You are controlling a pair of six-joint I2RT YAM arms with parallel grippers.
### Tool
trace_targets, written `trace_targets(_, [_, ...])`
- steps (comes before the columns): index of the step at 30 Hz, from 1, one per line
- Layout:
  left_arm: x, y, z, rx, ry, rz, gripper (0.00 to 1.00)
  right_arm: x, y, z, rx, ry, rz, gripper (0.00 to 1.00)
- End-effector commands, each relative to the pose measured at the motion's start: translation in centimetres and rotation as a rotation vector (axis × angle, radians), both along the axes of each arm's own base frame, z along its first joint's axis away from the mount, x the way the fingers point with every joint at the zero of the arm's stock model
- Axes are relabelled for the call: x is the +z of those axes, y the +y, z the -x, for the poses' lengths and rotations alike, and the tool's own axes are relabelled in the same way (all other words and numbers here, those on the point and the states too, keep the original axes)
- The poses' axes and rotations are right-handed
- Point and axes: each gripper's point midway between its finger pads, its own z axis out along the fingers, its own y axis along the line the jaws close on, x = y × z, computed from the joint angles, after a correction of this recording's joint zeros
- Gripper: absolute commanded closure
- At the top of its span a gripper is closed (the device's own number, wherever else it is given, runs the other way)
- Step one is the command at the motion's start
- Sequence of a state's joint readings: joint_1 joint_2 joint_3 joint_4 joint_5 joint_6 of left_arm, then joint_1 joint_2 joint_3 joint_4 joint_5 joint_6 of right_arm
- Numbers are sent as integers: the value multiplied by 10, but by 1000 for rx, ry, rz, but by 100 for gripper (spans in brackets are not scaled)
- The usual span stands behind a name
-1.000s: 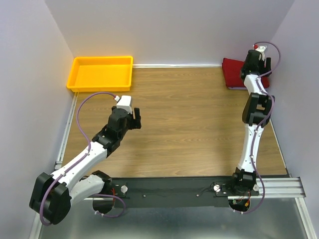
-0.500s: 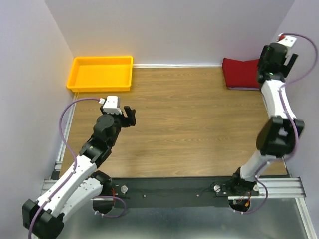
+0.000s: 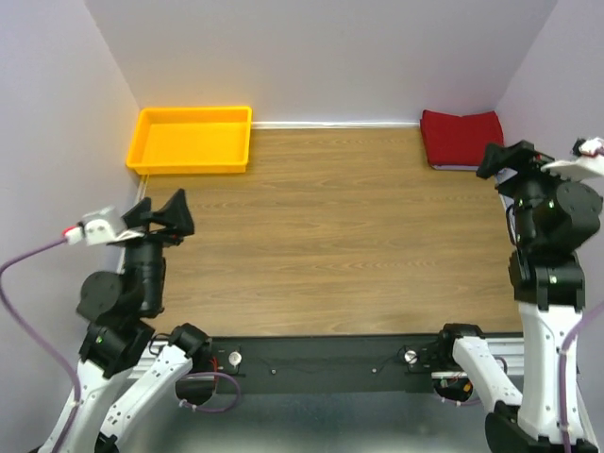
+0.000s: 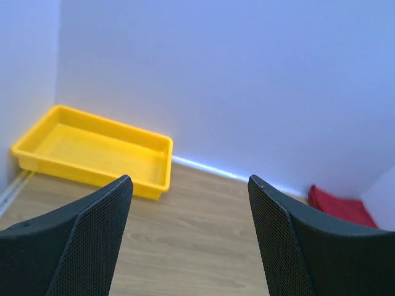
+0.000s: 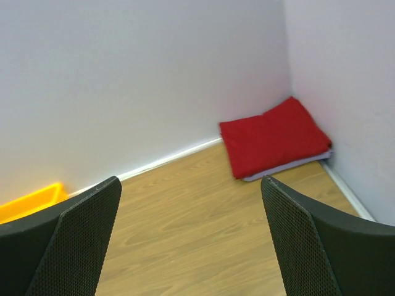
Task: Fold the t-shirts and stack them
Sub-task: Reset both grippers
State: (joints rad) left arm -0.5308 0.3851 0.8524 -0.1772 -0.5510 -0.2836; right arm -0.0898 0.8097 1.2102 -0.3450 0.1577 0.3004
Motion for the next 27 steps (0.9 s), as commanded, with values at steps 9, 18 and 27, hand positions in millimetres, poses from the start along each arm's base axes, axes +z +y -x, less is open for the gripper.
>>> trace_targets(9, [-11,68,62,175,-69,150,17,-36,18,94,55,-57,59,0])
trace_targets(18, [-48,65,50,199,-47,188,17,-48,31,91,127,-34,102,0])
trace_targets(27, [-59,57,39,190,-6,150,17,-69,39,83,170,13,99,0])
